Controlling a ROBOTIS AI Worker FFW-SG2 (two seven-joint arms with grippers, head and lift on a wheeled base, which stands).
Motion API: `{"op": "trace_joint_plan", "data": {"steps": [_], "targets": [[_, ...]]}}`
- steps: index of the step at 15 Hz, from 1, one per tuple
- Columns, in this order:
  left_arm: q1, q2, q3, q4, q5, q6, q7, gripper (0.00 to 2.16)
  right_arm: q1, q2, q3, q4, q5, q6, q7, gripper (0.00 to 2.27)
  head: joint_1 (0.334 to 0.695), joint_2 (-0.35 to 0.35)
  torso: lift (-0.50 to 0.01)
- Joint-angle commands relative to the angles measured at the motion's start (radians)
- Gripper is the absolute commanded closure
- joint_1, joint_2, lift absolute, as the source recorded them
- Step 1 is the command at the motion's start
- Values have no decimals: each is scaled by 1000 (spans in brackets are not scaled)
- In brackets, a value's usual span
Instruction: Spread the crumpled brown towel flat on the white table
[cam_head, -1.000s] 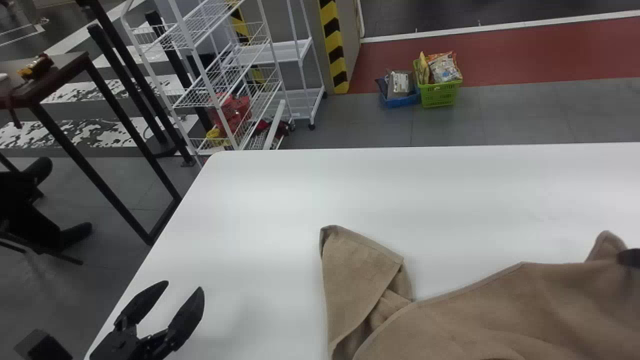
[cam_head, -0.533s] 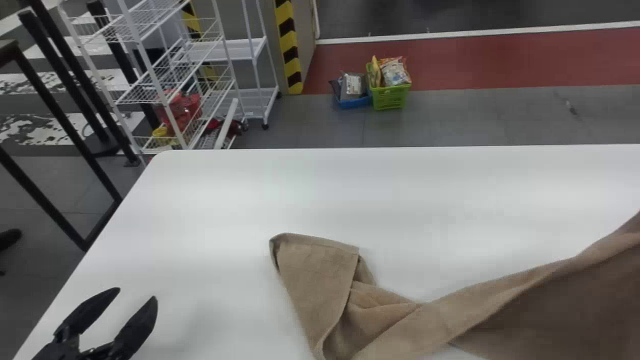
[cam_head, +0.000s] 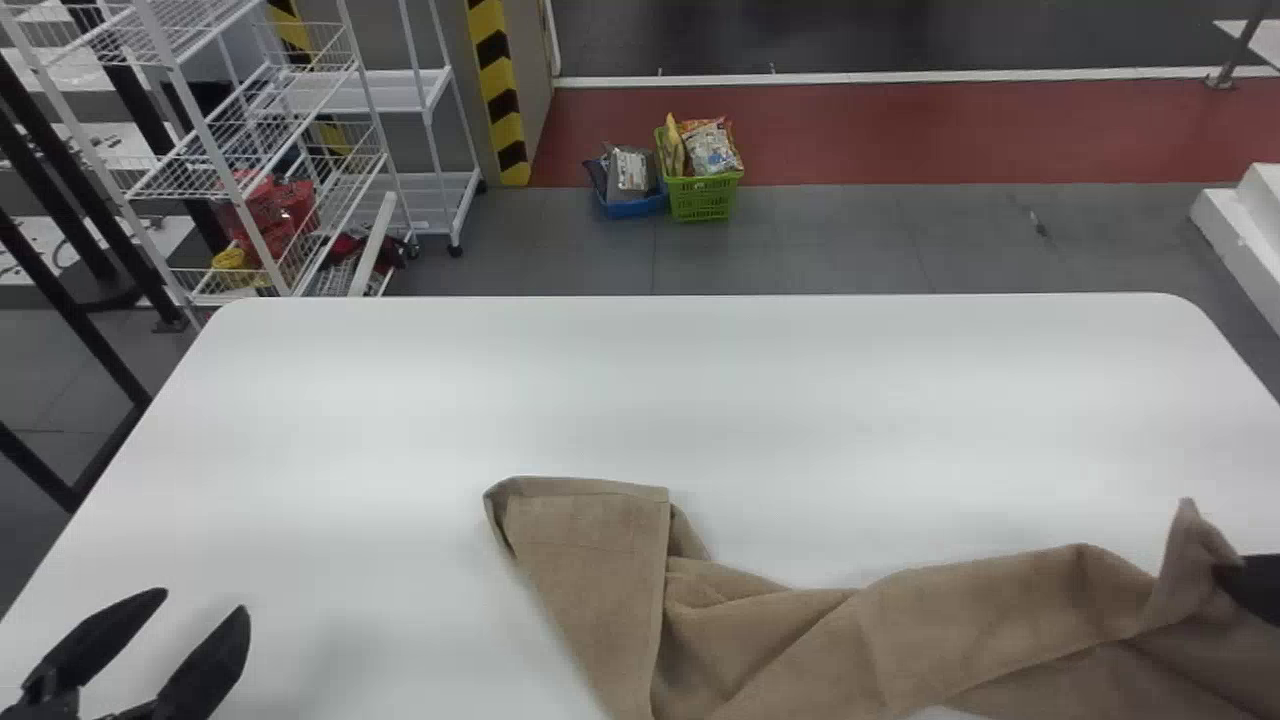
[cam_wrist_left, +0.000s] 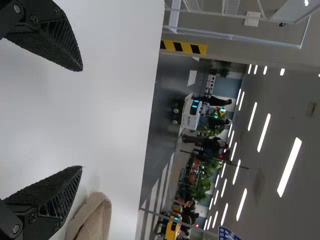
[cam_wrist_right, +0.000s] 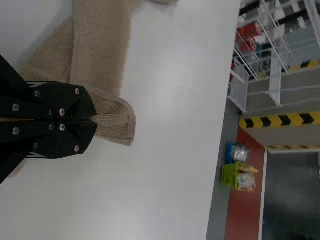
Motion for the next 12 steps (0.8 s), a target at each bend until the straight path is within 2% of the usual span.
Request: {"op": "trace_joint_plan", "data": {"steps": [1, 2, 3, 6, 7, 8, 9, 11, 12], "targets": [[0, 0, 0, -7, -2, 0, 0, 124, 136, -4, 34, -76, 2, -261, 6, 1710, 695, 130, -123], [0, 0, 0, -7, -2, 3, 0, 124, 188, -29, 35, -114, -3, -286, 6, 1710, 695, 153, -123], [-2, 0, 0, -7, -2, 6, 0, 124, 234, -70, 34, -146, -35, -292, 6, 1710, 695, 195, -123], [-6, -3, -2, -12, -14, 31, 0, 124, 377, -185, 25, -208, -57, -292, 6, 1706, 695, 237, -123], [-11, -3, -5, -10, -19, 34, 0, 124, 374, -175, 26, -205, -52, -289, 6, 1308, 695, 244, -123], [-14, -3, -13, -10, -25, 34, 0, 124, 339, -116, 15, -194, -47, -283, 6, 417, 695, 252, -123], [-15, -3, -17, -15, -28, 37, 0, 124, 297, -52, -6, -180, -29, -289, 6, -2, 695, 251, -123], [-14, -3, -17, -21, -31, 43, -2, 124, 228, -27, -43, -148, -18, -261, 6, 9, 695, 228, -123], [-14, -3, -13, -20, -31, 43, -2, 124, 158, -8, -98, -117, -64, -178, 6, 43, 695, 210, -123]]}}
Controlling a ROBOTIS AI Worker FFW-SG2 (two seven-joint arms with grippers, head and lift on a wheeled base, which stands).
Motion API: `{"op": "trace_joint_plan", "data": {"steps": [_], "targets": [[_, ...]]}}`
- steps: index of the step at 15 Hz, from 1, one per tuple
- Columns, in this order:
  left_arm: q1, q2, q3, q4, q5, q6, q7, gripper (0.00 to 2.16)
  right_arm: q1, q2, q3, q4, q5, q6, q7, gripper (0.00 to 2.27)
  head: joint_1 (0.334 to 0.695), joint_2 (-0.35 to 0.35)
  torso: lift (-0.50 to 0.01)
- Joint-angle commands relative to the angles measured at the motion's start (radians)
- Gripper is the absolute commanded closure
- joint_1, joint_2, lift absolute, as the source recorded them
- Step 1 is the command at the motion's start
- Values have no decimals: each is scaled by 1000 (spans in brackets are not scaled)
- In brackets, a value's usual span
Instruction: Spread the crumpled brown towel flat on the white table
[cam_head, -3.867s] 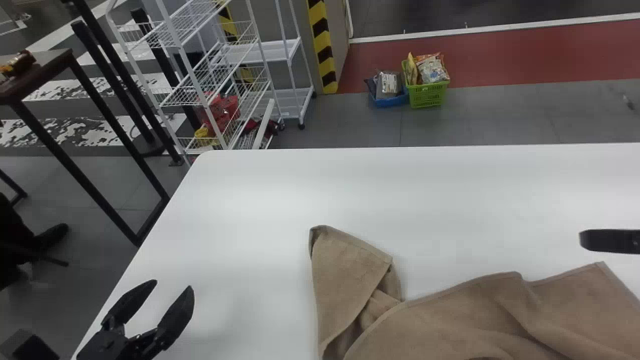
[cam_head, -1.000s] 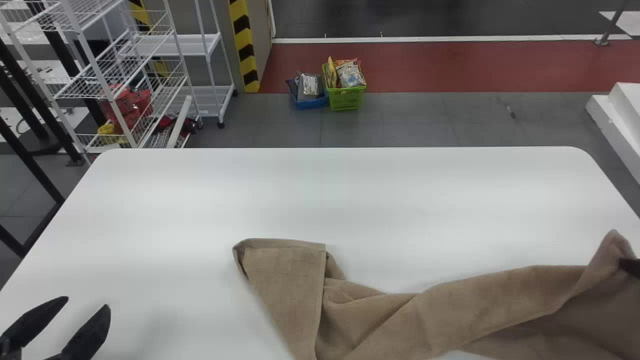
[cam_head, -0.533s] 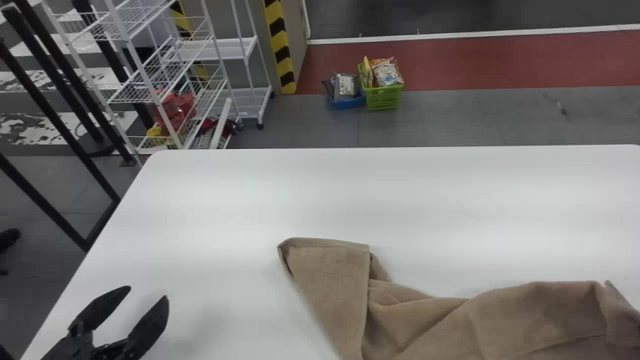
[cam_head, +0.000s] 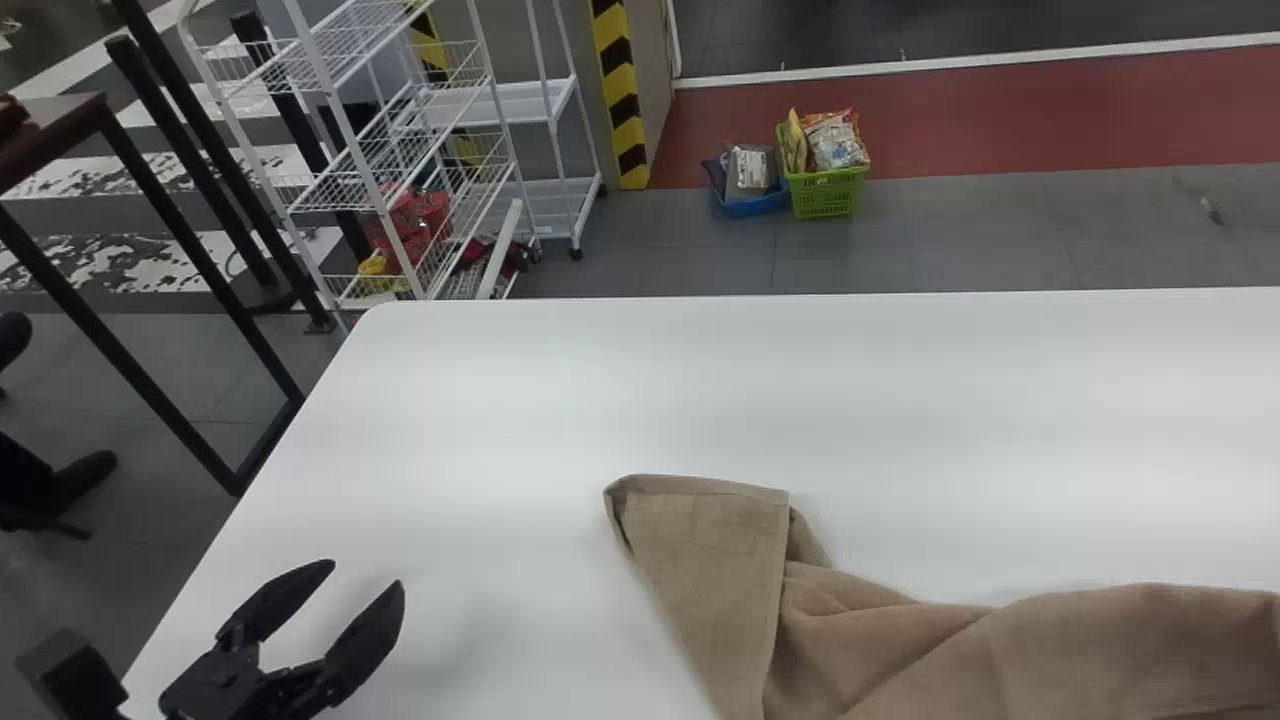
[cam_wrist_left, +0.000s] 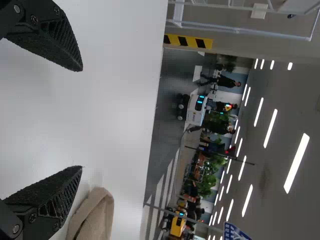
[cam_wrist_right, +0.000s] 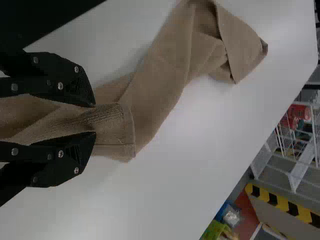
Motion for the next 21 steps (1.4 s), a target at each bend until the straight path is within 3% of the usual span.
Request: {"op": "trace_joint_plan", "data": {"steps": [1, 6, 10, 14, 21], "targets": [[0, -3, 7, 1, -1, 1, 0, 124, -155, 48, -100, 67, -56, 183, 6, 49, 695, 168, -123], [3, -2, 10, 6, 2, -2, -2, 124, -265, 76, -36, 104, 45, 388, 6, 73, 695, 73, -123], [3, -2, 8, 11, 4, -5, -8, 124, -385, 71, 111, 156, 176, 869, 6, 93, 695, 85, -123], [3, -3, 10, 8, 6, -2, -15, 124, -526, 74, 162, 155, 191, 869, 6, 97, 695, 132, -123], [3, 0, 25, 18, 15, -5, -28, 124, -609, 42, 398, 348, 420, 869, 6, 225, 695, 174, -123]]}}
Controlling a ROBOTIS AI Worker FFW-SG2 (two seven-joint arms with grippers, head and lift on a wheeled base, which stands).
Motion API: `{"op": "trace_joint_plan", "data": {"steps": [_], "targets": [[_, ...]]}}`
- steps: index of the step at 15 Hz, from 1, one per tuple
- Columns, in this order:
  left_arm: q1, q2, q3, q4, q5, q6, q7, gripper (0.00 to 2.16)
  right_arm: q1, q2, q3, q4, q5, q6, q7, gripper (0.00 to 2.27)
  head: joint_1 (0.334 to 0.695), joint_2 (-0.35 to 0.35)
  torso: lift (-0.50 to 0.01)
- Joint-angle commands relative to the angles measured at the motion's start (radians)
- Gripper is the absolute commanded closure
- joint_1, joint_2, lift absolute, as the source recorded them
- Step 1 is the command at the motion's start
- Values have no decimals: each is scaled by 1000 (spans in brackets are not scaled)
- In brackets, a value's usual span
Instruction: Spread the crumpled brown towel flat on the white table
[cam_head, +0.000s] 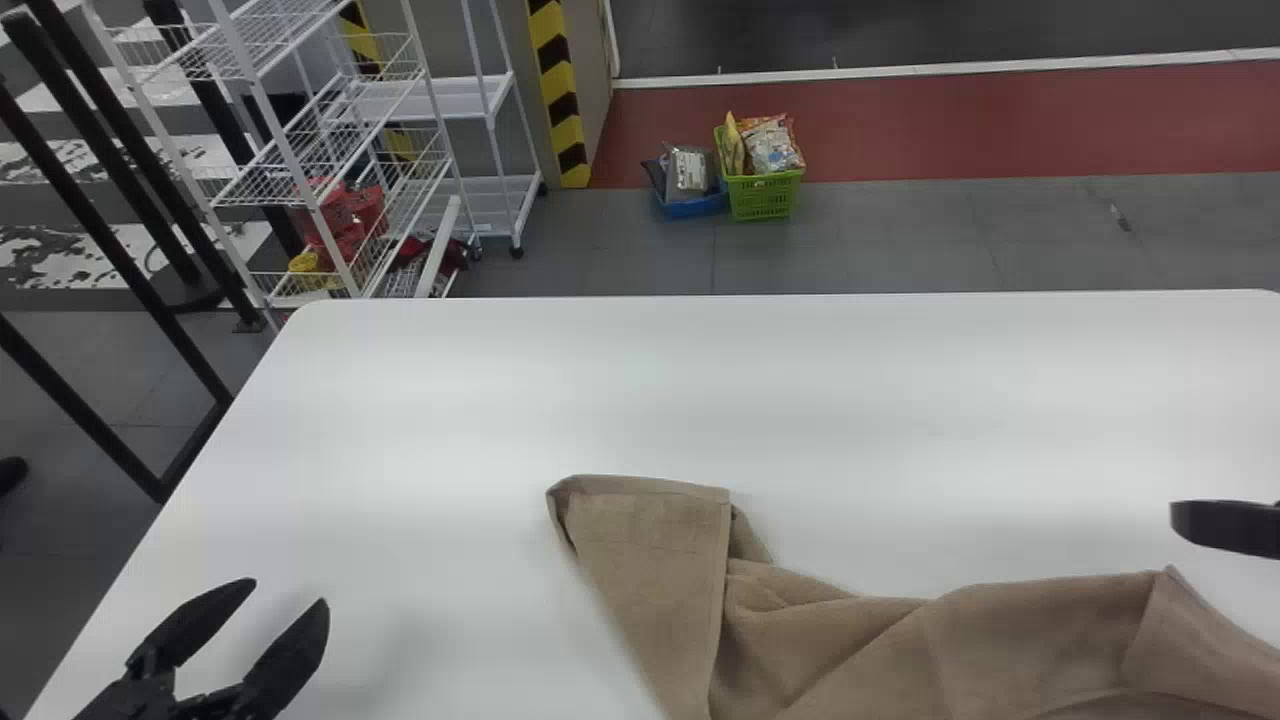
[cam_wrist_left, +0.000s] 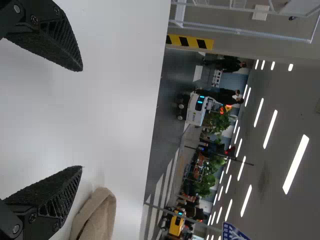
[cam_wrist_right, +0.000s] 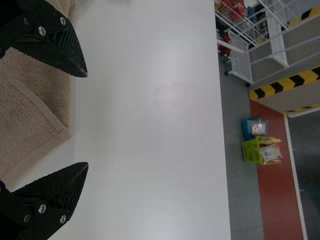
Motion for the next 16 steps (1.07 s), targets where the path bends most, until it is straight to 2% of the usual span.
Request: {"op": "trace_joint_plan", "data": {"steps": [1, 6, 8, 10, 12, 13, 14, 15, 16], "targets": [[-1, 0, 0, 2, -1, 0, 0, 124, -17, -17, 34, 38, 50, 17, 6, 225, 695, 180, -123], [-1, 0, -1, 3, 3, 0, 0, 124, -41, -48, -91, 140, -36, -37, 6, 221, 695, 144, -123], [-1, 2, 0, 3, 4, 0, -2, 124, -35, -46, -110, 176, -30, -350, 6, 218, 695, 118, -123], [-1, 0, 6, 2, 4, 0, -3, 124, -26, -39, -125, 170, -44, -525, 6, 218, 695, 94, -123], [1, 0, 10, -1, 7, 0, -6, 124, -26, -37, -118, 163, -29, -690, 6, 198, 695, 97, -123], [3, 0, 11, -1, 10, 0, -6, 124, -3, -40, -113, 162, -19, -890, 6, 194, 695, 101, -123], [4, -1, 14, -3, 12, 0, -8, 124, 17, -45, -95, 163, 16, -1068, 6, 194, 695, 106, -123], [4, -1, 17, -5, 12, 0, -11, 124, 23, -45, -65, 165, 80, -1129, 6, 194, 695, 116, -123], [4, -1, 19, -6, 12, 0, -12, 124, 22, -46, -59, 168, 93, -1175, 6, 194, 695, 130, -123]]}}
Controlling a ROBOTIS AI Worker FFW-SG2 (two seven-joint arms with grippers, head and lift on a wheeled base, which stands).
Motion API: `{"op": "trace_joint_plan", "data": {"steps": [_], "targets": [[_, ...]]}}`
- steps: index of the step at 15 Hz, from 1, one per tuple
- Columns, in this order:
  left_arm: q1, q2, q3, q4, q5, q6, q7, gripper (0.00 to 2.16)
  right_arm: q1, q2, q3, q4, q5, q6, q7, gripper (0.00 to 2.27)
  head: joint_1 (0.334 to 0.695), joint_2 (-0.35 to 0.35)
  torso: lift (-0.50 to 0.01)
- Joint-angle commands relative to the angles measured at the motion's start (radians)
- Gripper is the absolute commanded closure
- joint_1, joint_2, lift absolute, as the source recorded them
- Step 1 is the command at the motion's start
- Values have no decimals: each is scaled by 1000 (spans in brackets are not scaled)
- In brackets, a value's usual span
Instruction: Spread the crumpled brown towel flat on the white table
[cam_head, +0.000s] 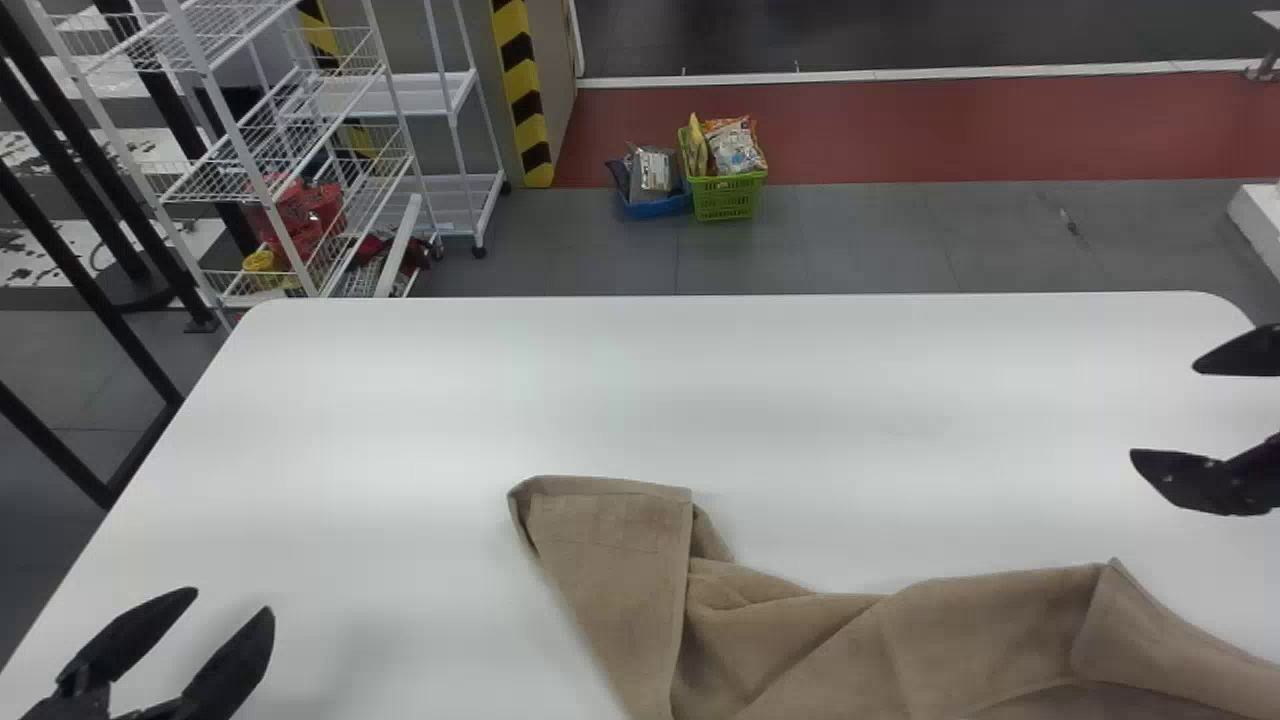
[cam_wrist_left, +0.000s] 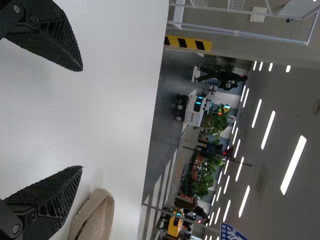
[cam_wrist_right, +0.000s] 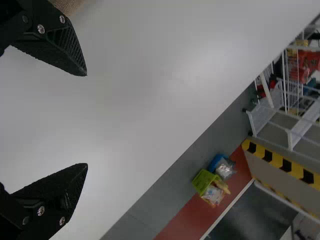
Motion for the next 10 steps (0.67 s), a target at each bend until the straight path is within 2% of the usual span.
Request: {"op": "trace_joint_plan", "data": {"steps": [1, 3, 6, 8, 10], "targets": [[0, 0, 3, -2, 0, 0, -1, 124, -2, -16, 30, 14, 43, -96, 6, 194, 695, 156, -123], [3, -3, 3, -10, -1, 3, -1, 124, 8, -94, 90, 52, 61, -87, 6, 194, 695, 168, -123], [11, -3, 5, -19, -4, 3, 1, 124, 43, -125, 132, 97, 98, -90, 6, 198, 695, 160, -123], [11, -3, 8, -21, -7, 3, 1, 124, 70, -125, 141, 97, 76, -87, 6, 198, 695, 158, -123], [11, -3, 6, -25, -10, 3, 1, 124, 78, -140, 144, 97, 52, -75, 6, 208, 695, 169, -123]]}}
